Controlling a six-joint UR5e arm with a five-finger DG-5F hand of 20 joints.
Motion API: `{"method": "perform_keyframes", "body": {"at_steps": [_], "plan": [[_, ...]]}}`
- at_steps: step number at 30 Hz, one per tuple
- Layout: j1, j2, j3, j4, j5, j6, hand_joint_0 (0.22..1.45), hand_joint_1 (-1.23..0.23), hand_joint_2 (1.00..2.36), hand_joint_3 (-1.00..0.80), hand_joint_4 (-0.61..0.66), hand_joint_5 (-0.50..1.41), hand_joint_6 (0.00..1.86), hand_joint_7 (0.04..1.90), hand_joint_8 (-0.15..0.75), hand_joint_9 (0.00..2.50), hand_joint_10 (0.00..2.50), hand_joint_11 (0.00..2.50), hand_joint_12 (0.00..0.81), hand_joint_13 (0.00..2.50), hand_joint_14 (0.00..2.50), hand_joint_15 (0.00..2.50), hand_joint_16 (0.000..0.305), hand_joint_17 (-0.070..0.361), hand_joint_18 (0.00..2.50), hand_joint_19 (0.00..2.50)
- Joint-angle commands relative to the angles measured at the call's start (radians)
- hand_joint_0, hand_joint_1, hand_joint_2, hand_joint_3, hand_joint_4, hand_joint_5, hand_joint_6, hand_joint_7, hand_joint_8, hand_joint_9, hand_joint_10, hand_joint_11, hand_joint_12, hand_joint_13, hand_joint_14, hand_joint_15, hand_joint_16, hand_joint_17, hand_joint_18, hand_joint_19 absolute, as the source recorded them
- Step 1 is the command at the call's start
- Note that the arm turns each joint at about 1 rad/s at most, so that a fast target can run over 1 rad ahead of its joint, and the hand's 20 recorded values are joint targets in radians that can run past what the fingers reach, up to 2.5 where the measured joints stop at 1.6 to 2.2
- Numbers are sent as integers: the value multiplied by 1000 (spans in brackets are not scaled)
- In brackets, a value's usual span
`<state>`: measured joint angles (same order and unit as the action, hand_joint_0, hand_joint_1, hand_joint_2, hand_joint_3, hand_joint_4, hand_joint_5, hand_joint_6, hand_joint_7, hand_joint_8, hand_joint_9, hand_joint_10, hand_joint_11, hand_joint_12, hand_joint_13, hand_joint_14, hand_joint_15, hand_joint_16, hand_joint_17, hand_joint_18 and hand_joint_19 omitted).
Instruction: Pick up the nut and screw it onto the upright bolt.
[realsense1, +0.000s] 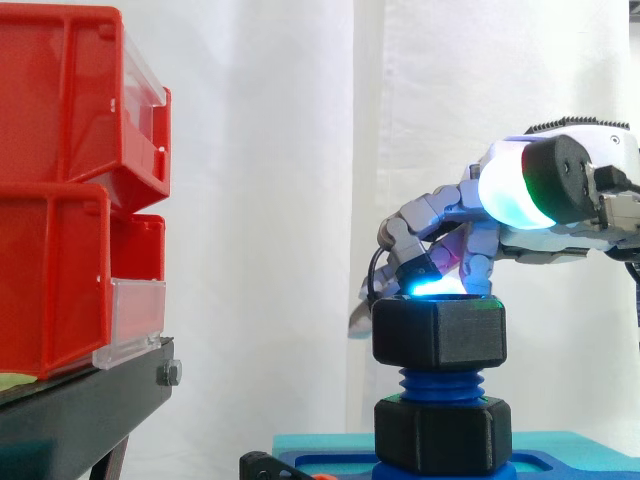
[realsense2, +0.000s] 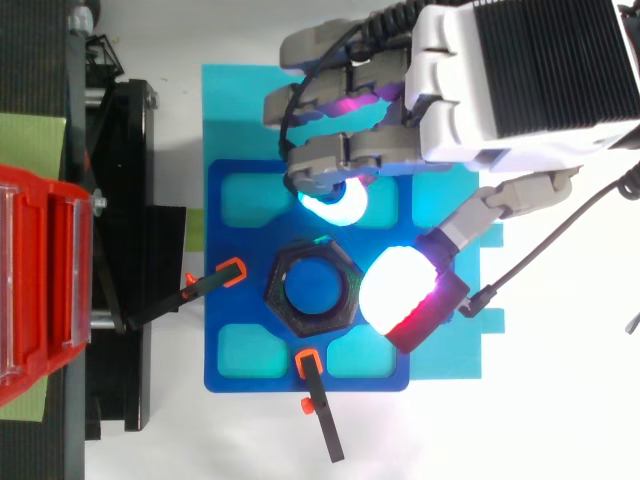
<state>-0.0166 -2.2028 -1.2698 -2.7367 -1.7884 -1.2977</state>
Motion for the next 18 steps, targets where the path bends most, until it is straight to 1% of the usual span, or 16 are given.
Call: {"method": "perform_keyframes", "body": {"at_steps": [1, 3, 4, 5, 6, 8, 9, 10, 11, 12, 13, 14, 15, 17, 18], "plan": [[-6, 0, 0, -1, -9, 0, 487, -131, 1000, -500, 57, 112, 500, 1490, 102, 1488, 0, 0, 116, 753, 0, 0, 13, 29, 586, 0], [-11, 0, 0, -1, -16, 0, 485, -128, 1000, -500, 52, 111, 500, 1513, 106, 1521, 0, 0, 117, 764, 0, 0, 13, 29, 597, 0], [-13, 2, 0, -1, -19, 0, 481, -111, 1000, -500, 40, 99, 500, 1497, 131, 1504, 0, 0, 131, 752, 0, 0, 13, 30, 597, 0], [-14, 2, 1, -1, -20, 0, 478, -99, 1000, -500, 61, 76, 502, 1450, 198, 1413, 0, 4, 152, 725, 0, 0, 16, 36, 549, 0], [-16, 2, 1, -1, -25, 2, 476, -89, 1000, -500, 76, 64, 503, 1423, 224, 1395, 1, 19, 168, 698, 0, 0, 17, 39, 518, 0], [-17, 2, 4, 2, -28, 2, 471, -81, 1000, -500, 168, 4, 505, 1259, 271, 1300, 1, 76, 208, 649, 0, 0, 21, 48, 455, 0], [-17, 2, 4, 2, -28, 2, 471, -80, 1000, -500, 195, -10, 505, 1195, 278, 1296, 2, 89, 218, 640, 0, 0, 23, 52, 443, 0], [-17, 2, 15, 0, -29, 3, 467, -79, 1000, -500, 220, -29, 505, 1108, 280, 1266, 3, 86, 232, 633, 0, 0, 25, 56, 435, 0], [-17, 2, 38, -1, -35, 3, 460, -80, 1000, -500, 242, -58, 505, 1022, 286, 1231, 2, 80, 251, 615, 0, 0, 27, 60, 422, 0], [-17, 2, 47, -1, -40, 3, 460, -80, 1000, -500, 237, -59, 504, 1013, 289, 1225, 3, 78, 252, 612, 0, 0, 27, 61, 414, 0], [-17, 2, 55, -1, -43, 3, 457, -83, 1000, -500, 231, -83, 504, 944, 288, 1184, 1, 68, 263, 595, 0, 0, 29, 65, 400, 0], [-19, 2, 84, -3, -62, 6, 454, -88, 1000, -500, 221, -103, 503, 874, 291, 1101, 0, 45, 278, 562, 0, 0, 30, 68, 375, 0], [-17, 2, 92, -6, -69, 6, 452, -96, 1000, -500, 215, -111, 503, 853, 291, 1096, 0, 37, 283, 555, 0, 0, 31, 70, 358, 0], [-17, 2, 105, -9, -88, 8, 446, -107, 1000, -500, 169, -150, 502, 732, 282, 930, 0, 0, 298, 466, 0, 0, 34, 76, 261, 0], [-17, 2, 107, -5, -92, 8, 446, -108, 1000, -500, 167, -152, 502, 718, 285, 902, 0, 0, 302, 456, 0, 0, 34, 78, 247, 0]]}}
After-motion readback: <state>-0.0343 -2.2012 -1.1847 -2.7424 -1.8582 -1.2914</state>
